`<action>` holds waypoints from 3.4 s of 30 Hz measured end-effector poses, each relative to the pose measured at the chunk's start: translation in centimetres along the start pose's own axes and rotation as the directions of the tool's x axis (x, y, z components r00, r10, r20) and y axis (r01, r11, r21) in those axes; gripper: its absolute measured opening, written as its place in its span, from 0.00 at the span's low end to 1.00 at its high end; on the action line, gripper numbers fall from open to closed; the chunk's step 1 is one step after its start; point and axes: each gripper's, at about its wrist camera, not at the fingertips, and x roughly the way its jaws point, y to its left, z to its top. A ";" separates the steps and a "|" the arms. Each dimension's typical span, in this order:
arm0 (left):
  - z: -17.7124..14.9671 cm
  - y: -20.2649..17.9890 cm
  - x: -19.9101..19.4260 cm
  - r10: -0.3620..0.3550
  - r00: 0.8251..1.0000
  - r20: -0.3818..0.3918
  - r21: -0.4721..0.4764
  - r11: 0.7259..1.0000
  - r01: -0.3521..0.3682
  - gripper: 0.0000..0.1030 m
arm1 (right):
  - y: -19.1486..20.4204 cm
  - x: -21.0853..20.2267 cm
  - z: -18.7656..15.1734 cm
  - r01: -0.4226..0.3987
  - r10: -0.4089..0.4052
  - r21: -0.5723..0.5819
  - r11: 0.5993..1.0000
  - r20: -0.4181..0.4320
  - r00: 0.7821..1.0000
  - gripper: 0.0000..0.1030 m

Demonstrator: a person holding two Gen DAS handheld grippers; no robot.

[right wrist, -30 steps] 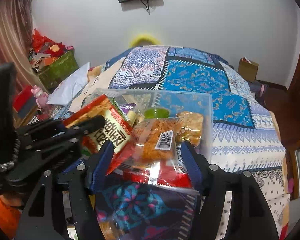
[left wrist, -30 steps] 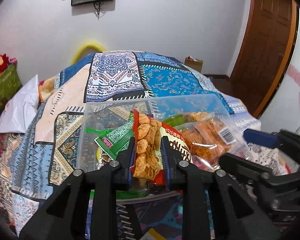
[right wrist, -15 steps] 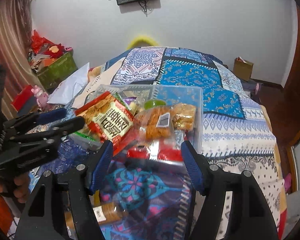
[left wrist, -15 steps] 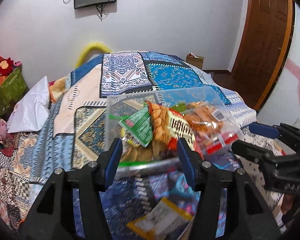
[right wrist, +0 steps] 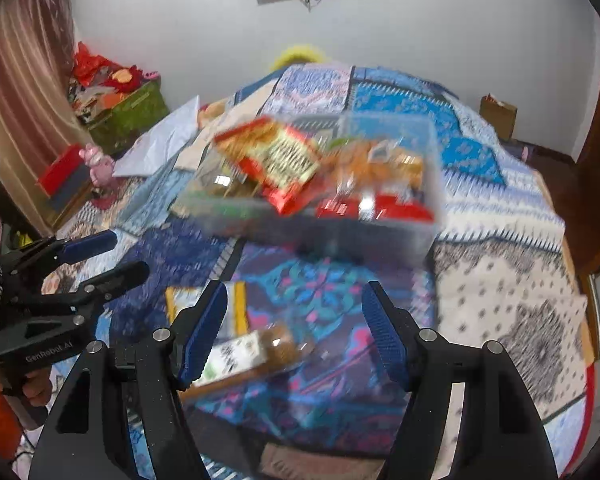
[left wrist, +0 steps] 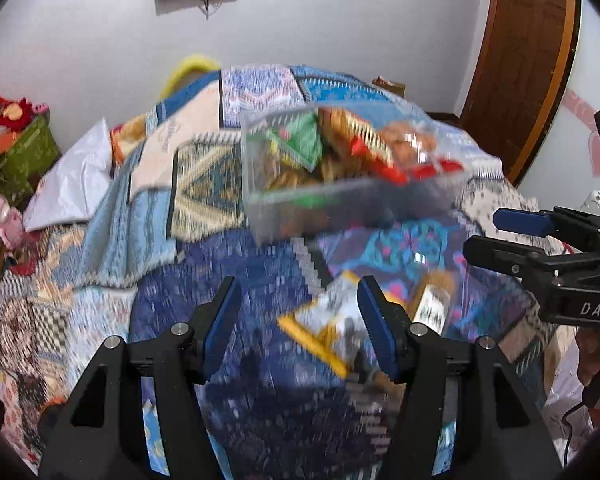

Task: Organize snacks
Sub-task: 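Grasp the yellow-white chip packet with the left tool while the right grasps the brown biscuit roll, then carry the yellow packet into the box with the left tool while the right places the biscuit roll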

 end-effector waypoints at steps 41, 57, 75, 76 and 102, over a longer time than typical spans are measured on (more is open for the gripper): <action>-3.2 -1.0 3.0 -0.037 0.995 -0.093 0.039 0.998 0.041 0.60 | 1.6 4.1 -3.2 -0.063 0.060 -0.013 0.998 -0.136 0.989 0.54; -0.7 -1.6 8.3 -0.097 0.982 -0.164 0.060 0.992 0.108 0.67 | -2.2 3.0 -2.1 -0.044 0.041 -0.016 0.999 -0.138 0.990 0.32; -1.3 -1.4 7.9 -0.088 0.987 -0.133 -0.043 0.996 0.083 0.48 | 0.1 5.6 -1.8 0.008 -0.017 -0.063 0.998 -0.138 0.990 0.33; -1.3 -1.4 7.7 -0.092 0.987 -0.130 -0.046 0.995 0.086 0.48 | 0.0 5.5 -1.7 0.004 -0.012 -0.059 0.998 -0.138 0.990 0.33; 5.7 1.0 -1.4 -0.052 0.986 0.159 -0.099 0.993 0.069 0.47 | -0.2 -3.0 3.3 0.007 0.001 -0.054 0.999 0.150 0.989 0.33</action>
